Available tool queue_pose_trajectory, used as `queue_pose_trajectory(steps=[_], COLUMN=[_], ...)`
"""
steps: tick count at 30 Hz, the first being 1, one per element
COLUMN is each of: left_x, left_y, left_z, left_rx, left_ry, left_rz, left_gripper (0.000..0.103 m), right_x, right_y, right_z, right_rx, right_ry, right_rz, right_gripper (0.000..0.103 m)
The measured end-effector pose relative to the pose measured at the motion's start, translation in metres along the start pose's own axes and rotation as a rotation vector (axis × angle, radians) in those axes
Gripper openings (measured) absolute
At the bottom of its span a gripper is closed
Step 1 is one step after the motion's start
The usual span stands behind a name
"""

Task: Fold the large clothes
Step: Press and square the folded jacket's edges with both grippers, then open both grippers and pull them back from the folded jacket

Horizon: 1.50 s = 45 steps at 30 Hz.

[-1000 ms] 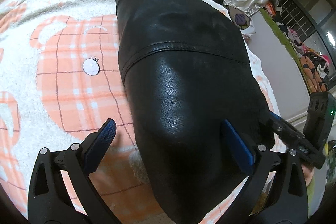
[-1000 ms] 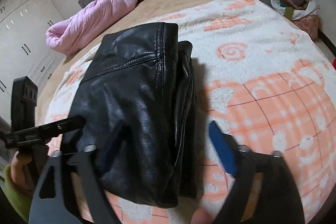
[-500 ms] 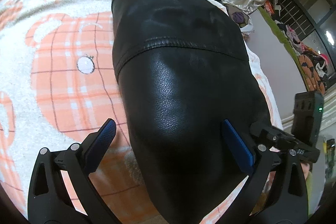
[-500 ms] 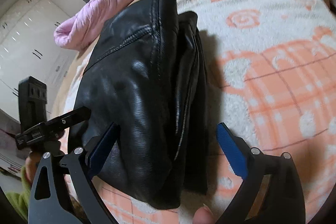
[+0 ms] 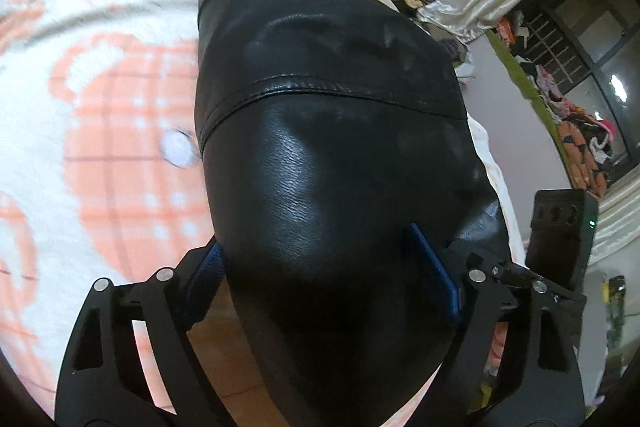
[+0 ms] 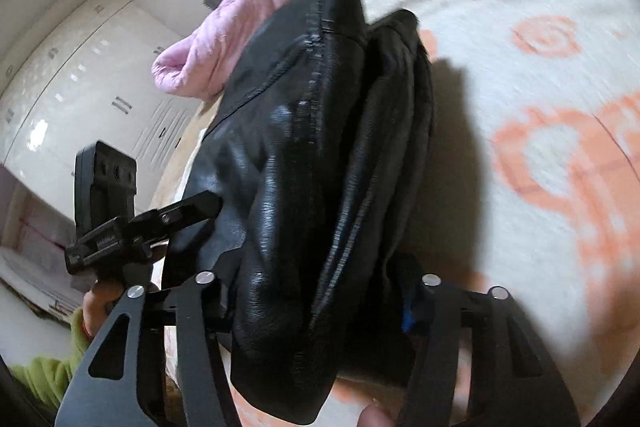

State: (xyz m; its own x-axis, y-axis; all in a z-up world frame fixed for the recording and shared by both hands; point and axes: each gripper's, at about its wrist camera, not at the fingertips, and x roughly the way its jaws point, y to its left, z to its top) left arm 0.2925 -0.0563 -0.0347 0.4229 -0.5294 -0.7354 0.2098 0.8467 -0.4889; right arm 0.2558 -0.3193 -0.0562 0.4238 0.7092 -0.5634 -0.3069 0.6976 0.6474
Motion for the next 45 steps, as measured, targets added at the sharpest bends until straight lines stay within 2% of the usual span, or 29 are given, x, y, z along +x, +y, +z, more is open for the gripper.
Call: queue_pose_trajectory(steps=[5, 11, 14, 22, 24, 29, 45], left_x=[-0.03, -0.049, -0.05, -0.044, -0.043, -0.042, -0.046], left_y=[0.022, 0.051, 0.058, 0.047, 0.046, 0.045, 0.035], left_z=[0.001, -0.001, -0.004, -0.007, -0.007, -0.007, -0.007], left_rx=[-0.013, -0.035, -0.043, 0.01, 0.02, 0.025, 0.022], left_ry=[-0.057, -0.09, -0.087, -0.081, -0.079, -0.075, -0.076], left_rz=[0.067, 0.134, 0.136, 0.173, 0.184, 0.19, 0.217], left_gripper=[0.078, 0.078, 0.078, 0.08, 0.081, 0.083, 0.084], right_x=[0.019, 0.049, 0.056, 0.059, 0.06, 0.061, 0.054], right_y=[0.035, 0.055, 0.056, 0.049, 0.05, 0.058, 0.078], right_z=[0.002, 0.003, 0.004, -0.002, -0.003, -0.002, 0.004], right_rx=[-0.097, -0.117, -0.113, -0.064, -0.061, -0.08, -0.118], right_ry=[-0.007, 0.011, 0.016, 0.026, 0.027, 0.026, -0.003], right_rz=[0.012, 0.02, 0.014, -0.03, -0.057, -0.143, -0.223], right_gripper=[0.05, 0.05, 0.05, 0.058, 0.066, 0.075, 0.083])
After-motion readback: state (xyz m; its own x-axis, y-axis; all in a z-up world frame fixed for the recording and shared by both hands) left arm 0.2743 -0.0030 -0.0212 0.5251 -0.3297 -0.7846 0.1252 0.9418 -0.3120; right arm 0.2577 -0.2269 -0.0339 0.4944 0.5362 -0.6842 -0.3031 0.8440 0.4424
